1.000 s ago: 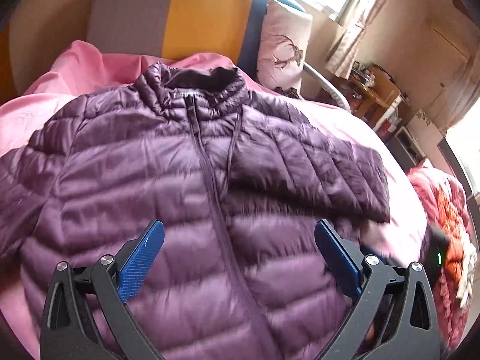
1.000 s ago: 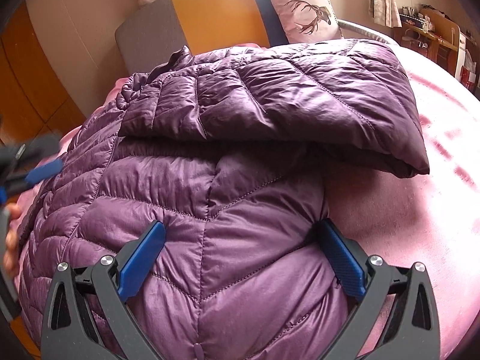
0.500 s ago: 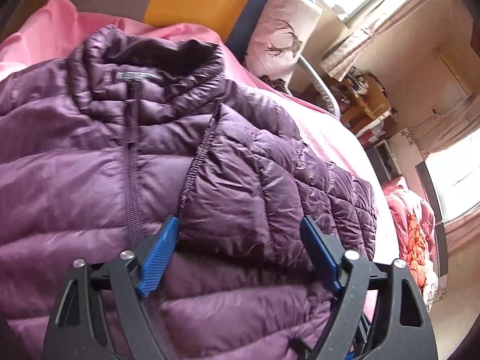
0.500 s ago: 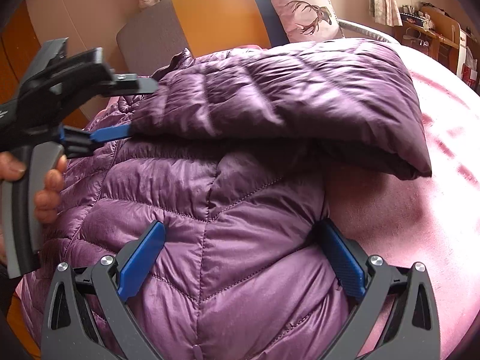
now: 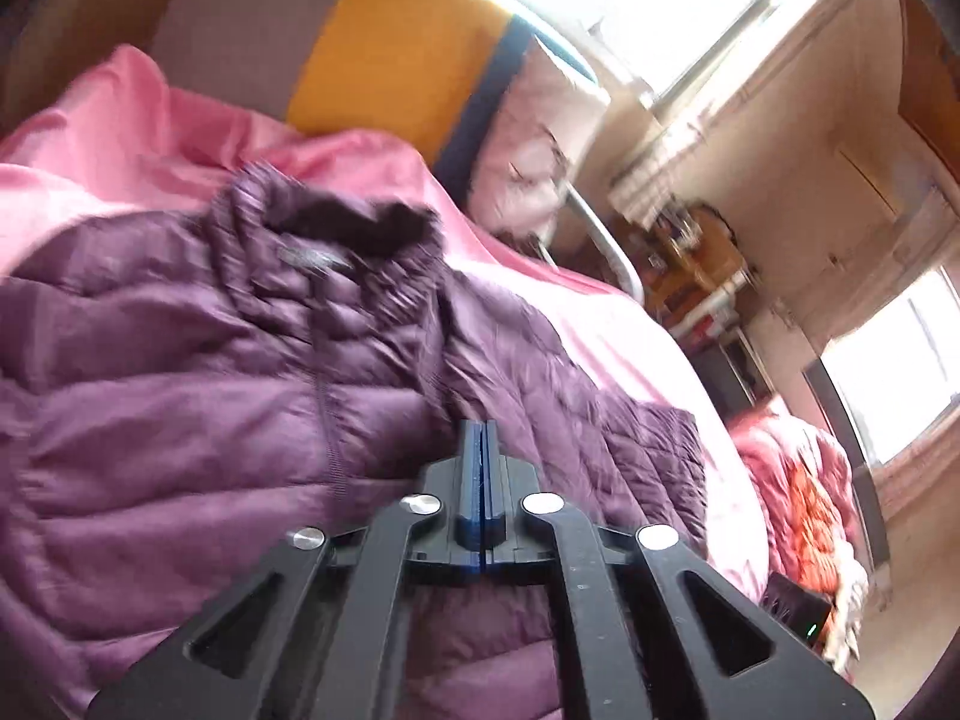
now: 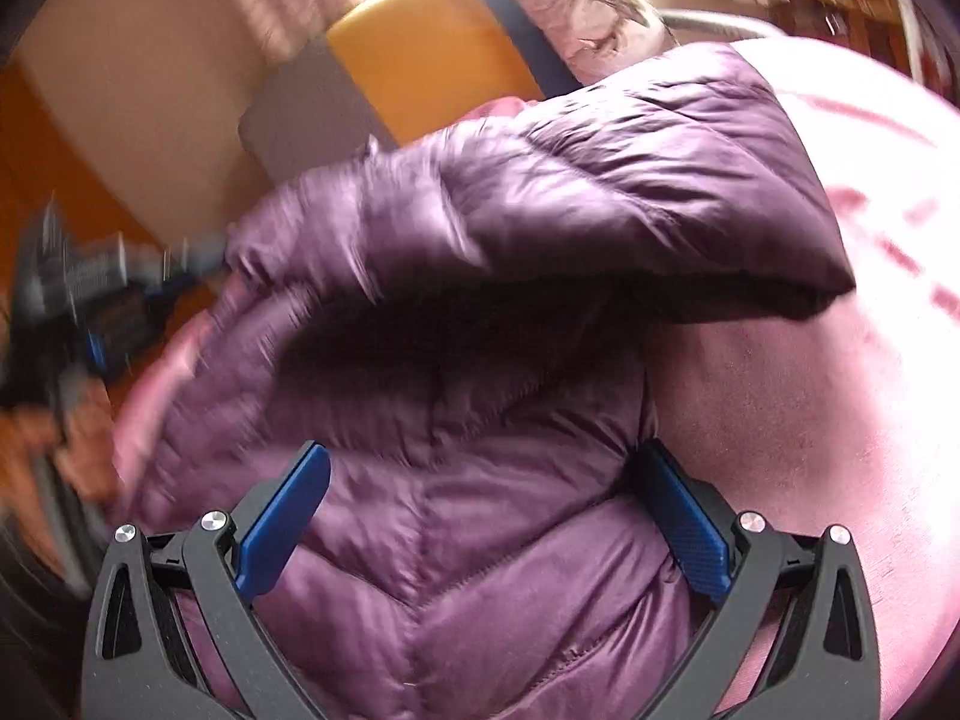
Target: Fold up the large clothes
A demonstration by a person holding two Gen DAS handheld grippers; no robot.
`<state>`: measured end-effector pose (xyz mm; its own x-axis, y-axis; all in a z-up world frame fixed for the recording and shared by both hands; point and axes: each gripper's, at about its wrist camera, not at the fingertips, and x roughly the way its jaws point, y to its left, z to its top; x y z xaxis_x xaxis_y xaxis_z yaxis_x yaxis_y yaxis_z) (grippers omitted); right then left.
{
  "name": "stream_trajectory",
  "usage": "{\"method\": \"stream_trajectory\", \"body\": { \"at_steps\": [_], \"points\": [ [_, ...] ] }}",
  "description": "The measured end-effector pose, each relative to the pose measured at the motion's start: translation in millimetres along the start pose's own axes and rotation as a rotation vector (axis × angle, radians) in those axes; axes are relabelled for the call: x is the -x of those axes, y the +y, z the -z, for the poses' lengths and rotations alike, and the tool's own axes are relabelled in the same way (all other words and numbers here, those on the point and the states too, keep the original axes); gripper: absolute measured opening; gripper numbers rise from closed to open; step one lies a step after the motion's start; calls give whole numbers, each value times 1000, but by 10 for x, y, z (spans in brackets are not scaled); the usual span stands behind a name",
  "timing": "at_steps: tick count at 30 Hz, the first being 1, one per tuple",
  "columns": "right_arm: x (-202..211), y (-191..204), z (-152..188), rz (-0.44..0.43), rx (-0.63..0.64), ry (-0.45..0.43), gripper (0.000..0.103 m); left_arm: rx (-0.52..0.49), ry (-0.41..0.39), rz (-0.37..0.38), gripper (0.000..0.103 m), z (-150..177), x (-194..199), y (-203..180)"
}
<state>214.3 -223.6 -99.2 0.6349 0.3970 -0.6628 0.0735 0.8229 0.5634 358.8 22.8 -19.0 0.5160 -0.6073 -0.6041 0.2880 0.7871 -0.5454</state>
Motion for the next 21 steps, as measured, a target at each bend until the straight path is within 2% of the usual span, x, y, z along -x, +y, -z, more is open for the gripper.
{"method": "stream_trajectory", "body": {
  "at_steps": [2,4,7,12,15,16,17,18,21],
  "points": [
    [42,-109,-90,-98,-111,-20,101,25,-24,14,0,-3,160,98],
    [30,-208,-173,-165,-197,-42,101,11,-39,-15,0,29,267,173],
    [-43,-275,-232,-162,-259,-35,101,50,-4,25,0,81,256,270],
    [-74,-216,-245,-149,-237,-43,101,42,-12,-28,0,120,264,331],
    [-110,-246,-235,-141,-228,-42,101,74,36,30,2,153,182,379],
    [-127,-234,-223,-131,-211,-43,101,80,54,27,26,167,136,377],
    [-119,-221,-213,-116,-183,-47,101,86,57,28,71,185,125,389],
    [-121,-187,-191,-100,-156,-52,101,99,51,40,86,197,109,391],
    [-120,-157,-142,-82,-123,-56,101,104,68,56,87,223,-23,349]
  ]
}}
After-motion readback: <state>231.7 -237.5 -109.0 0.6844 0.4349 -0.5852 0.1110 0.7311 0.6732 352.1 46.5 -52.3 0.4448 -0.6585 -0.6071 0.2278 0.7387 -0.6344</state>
